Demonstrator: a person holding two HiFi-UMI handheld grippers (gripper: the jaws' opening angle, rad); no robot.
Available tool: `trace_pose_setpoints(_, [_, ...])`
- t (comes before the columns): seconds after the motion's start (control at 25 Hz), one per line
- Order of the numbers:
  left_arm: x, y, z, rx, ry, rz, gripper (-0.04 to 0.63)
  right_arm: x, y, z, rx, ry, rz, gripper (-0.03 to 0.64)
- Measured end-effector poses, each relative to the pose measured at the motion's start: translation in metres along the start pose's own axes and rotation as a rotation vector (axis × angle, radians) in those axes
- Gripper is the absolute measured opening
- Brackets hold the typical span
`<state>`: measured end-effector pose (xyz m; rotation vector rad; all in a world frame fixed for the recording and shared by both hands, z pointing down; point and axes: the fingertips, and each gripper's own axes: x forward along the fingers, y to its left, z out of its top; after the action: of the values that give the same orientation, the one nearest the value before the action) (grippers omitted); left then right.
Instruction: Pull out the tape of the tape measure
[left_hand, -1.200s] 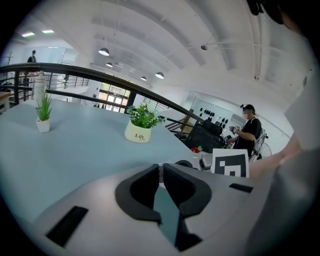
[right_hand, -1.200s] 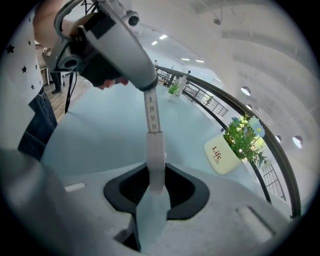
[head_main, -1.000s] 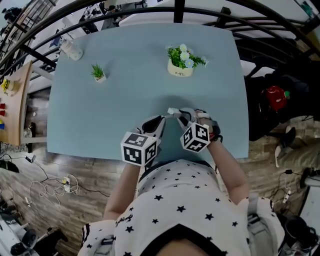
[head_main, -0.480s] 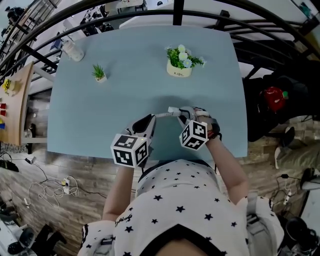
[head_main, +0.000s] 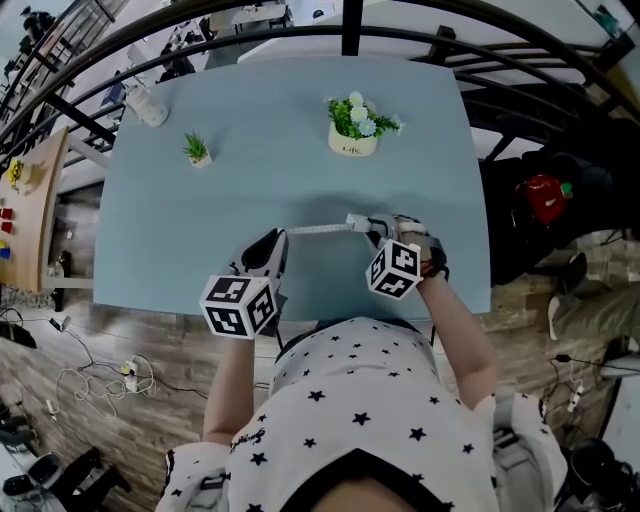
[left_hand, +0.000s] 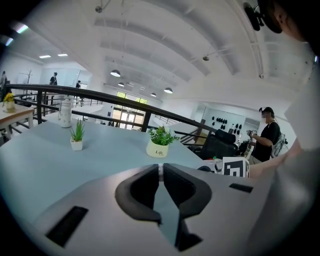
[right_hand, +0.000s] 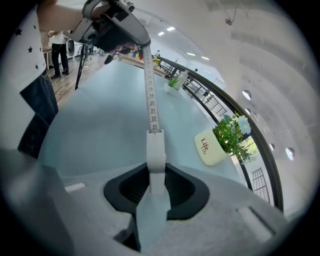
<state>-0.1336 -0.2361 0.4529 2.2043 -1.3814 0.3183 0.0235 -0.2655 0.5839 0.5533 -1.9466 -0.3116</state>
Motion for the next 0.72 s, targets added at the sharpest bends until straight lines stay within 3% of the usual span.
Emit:
trace_pose_setpoints(0.2, [-0.009, 0.013, 0.004, -0.04, -0.035, 0.048, 0.032, -0.003, -0.004, -0.015, 0.009, 0.027, -0.012, 0.1])
trace_pose_setpoints(0.52, [-0.013, 0.019, 0.004, -0.007, -0.028, 0.116, 0.032, -0.009, -0.009, -0.016, -0.019, 0.036, -0.019, 0.1])
trace_pose_setpoints(0.72, [-0.023, 0.038, 0.006, -0.048, -0.044, 0.166, 0.032, -0.011, -0.007, -0.027, -0.005, 0.056, -0.011, 0.1])
